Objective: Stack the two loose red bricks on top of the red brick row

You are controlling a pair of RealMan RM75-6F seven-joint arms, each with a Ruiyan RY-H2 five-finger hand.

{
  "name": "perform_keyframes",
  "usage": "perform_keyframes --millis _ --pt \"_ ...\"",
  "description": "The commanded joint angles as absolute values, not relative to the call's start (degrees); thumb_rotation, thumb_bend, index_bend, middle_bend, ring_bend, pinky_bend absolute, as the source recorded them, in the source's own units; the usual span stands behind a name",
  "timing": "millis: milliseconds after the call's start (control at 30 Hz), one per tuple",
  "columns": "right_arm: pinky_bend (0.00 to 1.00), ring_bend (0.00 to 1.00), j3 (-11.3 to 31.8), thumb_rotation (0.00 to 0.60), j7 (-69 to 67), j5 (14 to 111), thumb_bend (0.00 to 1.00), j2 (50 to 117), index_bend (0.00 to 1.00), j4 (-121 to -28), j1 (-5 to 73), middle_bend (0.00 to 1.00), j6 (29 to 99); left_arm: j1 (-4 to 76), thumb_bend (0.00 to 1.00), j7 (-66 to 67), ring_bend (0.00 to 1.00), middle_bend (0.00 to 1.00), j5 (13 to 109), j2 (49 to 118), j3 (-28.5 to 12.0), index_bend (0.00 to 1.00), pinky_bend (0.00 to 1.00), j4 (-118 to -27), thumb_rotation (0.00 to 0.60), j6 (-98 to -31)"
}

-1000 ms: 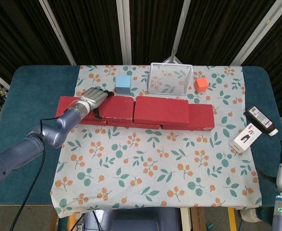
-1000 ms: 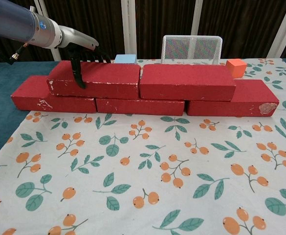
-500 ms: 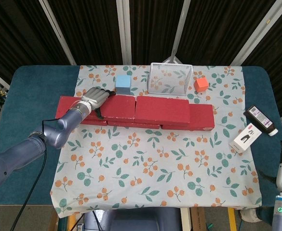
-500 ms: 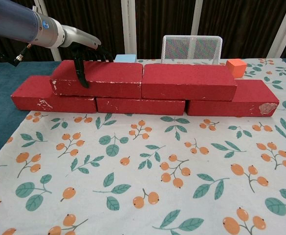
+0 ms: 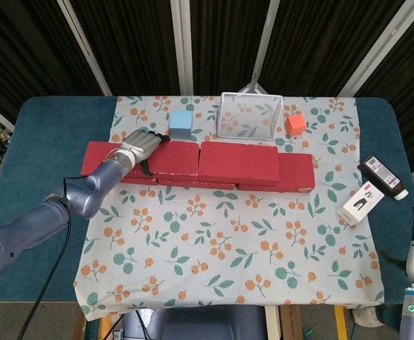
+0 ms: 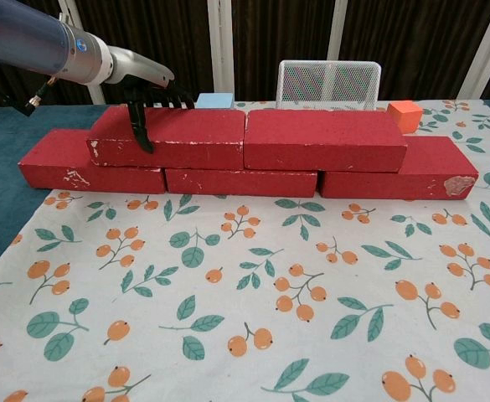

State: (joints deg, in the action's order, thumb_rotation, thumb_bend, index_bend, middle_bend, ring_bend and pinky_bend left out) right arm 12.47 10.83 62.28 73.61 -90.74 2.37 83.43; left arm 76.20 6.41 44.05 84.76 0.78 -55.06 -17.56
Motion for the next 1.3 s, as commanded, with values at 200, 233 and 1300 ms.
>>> perform_keyframes --millis 200,233,1300 --pt "0.00 0.00 12.6 0.600 11.1 62.0 0.06 73.8 0.00 -90.6 2.4 0.02 83.5 76.8 0.01 6.9 0.06 0.06 42.6 85.1 1.6 0.14 0.19 -54.6 0.600 -17.5" --pt "0.00 0.00 12.6 0.600 11.2 62.0 0.06 73.8 0.00 -90.6 2.4 0.02 83.5 76.9 0.00 7.0 0.06 0.05 42.5 85.1 1.7 0.13 0.19 -54.5 0.600 -17.5" --pt "0.00 0.00 12.9 0.600 11.9 61.3 0.05 74.0 0.00 -90.7 2.4 0.02 83.8 79.6 0.00 9.9 0.00 0.00 36.8 84.5 4.9 0.08 0.18 -56.9 0.600 -19.8"
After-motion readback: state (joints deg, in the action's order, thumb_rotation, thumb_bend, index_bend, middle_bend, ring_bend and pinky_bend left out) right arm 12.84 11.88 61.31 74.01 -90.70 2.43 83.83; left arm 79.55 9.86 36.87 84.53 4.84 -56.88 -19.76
